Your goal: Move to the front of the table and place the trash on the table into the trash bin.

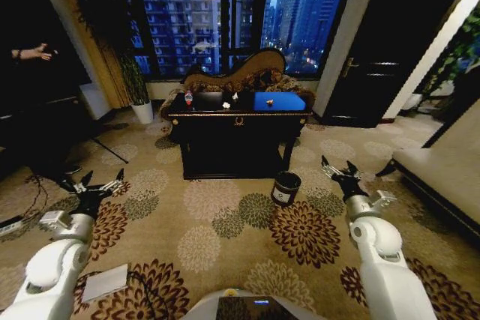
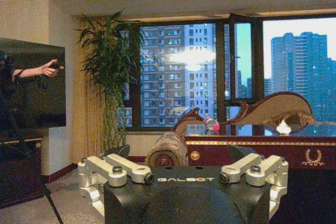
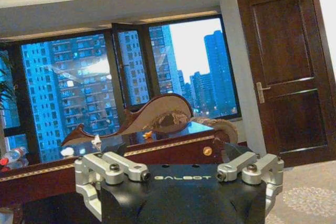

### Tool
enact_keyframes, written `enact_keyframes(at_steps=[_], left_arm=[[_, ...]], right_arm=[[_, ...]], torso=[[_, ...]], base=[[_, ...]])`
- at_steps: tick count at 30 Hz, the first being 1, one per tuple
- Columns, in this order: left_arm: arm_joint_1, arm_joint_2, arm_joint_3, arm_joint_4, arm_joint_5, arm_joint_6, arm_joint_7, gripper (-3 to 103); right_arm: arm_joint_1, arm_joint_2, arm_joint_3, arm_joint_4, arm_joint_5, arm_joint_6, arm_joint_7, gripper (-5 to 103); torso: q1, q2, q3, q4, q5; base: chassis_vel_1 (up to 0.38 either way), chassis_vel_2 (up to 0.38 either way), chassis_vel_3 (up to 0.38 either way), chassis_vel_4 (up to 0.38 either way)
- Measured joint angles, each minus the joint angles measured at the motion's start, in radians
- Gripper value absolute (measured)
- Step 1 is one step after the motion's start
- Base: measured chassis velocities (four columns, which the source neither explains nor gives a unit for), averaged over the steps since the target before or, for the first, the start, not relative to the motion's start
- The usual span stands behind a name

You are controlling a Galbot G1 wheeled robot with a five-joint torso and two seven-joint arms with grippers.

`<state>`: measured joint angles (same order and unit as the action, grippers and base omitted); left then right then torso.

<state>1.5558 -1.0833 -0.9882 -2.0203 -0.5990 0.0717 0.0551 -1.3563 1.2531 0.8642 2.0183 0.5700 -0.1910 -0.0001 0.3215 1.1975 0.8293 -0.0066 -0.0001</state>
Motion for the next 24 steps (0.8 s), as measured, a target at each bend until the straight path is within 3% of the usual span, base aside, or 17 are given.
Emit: enact_keyframes(at_steps=[6,24], left_arm=[[0.001,-0.007,-0.006,-0.005,-0.022,-0.001,-0.024,100],[-0.001,-0.013,-0.006,-0.013,-0.025,-0.002,-0.013,100]], right_arm=[[-0.004,0.009,-0.002,0.002,-0.001,0.006,0.0,100],[-0.011,0.012,0.001,-0.015,-0.003,0.045,0.0,100]], torso=[[0.0,0.0,0.0,0.0,0.0],[0.0,0.0,0.0,0.0001,0.0001]], base=[[0.0,0.0,0.0,0.0],[-0.003,0.001,0.003,-0.003]])
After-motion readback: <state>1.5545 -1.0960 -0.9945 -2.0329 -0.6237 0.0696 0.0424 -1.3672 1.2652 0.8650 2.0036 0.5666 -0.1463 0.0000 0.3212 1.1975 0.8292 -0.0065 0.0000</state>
